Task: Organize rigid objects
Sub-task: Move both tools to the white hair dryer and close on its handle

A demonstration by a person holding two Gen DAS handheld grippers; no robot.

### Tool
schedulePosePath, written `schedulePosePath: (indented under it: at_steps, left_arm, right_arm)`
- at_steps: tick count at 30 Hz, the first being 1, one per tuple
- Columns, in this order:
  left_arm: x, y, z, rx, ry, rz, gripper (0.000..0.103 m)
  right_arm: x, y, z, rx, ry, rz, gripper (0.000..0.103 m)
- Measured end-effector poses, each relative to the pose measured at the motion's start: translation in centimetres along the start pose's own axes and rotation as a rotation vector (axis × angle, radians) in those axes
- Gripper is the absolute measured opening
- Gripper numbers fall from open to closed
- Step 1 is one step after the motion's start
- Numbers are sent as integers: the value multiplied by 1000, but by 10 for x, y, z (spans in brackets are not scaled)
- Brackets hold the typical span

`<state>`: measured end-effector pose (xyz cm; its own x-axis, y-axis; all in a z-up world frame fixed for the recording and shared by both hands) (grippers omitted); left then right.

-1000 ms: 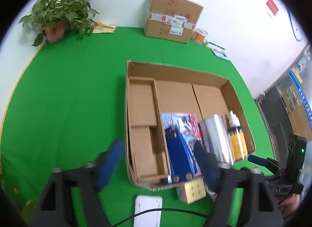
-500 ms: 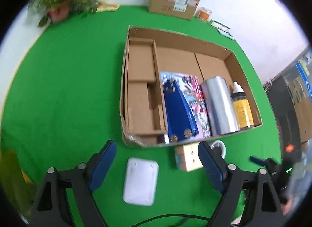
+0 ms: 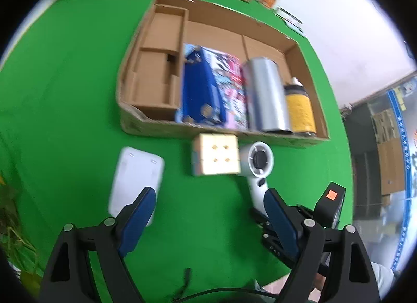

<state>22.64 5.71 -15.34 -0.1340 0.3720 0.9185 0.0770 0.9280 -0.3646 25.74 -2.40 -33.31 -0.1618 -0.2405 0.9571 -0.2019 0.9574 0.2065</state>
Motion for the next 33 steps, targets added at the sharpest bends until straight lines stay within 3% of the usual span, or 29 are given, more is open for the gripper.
schedulePosePath:
  at_steps: [2,5,7,10,12,16,18,20,23,27,30,33]
  left_arm:
    - [-9,-7,5,2,27,29,84]
    - [-28,-18,13,16,80,118,84]
    - [-41,-25,18,27,108,161,84]
    - [-63,-35,26,50,148,210,84]
    - [-76,-44,28,45,169,221,84]
    - [-98,-68,28,-8,219,188,84]
    - [-102,-77,26,-14,218,205,84]
    - [-110,-87,26,-20,235,229,84]
    - [-124,-99,27,-38,268,249,84]
    - [-139,-110,25,-24,304,319,84]
    - [-148,-111,23,-23,310,312,84]
    - [-157,-110,27,-16,337,342,74]
  right_arm:
    - [6,-4,13,-87,12,-90,32]
    - [15,-17,34,-274,26,-301,32]
    - [15,-22,46,-323,34,-364,32]
    - [20,-29,55,-356,19,-383,33]
    - [23,-42,60,-416,3,-353,39]
    - [37,-68,82,-510,-39,-223,42]
    - [47,-77,82,-509,-78,-188,59]
    - [56,-76,83,-454,-109,-156,66]
    - [58,-65,82,-337,-93,-110,65]
    - [60,-50,93,-282,-70,-75,57]
    - [60,-37,102,-236,-89,-12,54]
    - [53,-32,103,-226,-97,6,43]
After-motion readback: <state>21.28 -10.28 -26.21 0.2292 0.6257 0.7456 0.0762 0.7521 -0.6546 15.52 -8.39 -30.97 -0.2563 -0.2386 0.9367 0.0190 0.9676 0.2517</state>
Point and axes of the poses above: each gripper's, at about its wrist camera, not at the fingertips, and x roughly against the way its jaws point, y to its left, z to its underside, the point moved 3 cm from there along -x, roughly the way its jaws point, and after that the axes turned 5 degrees about y, right-handed, at the moved point
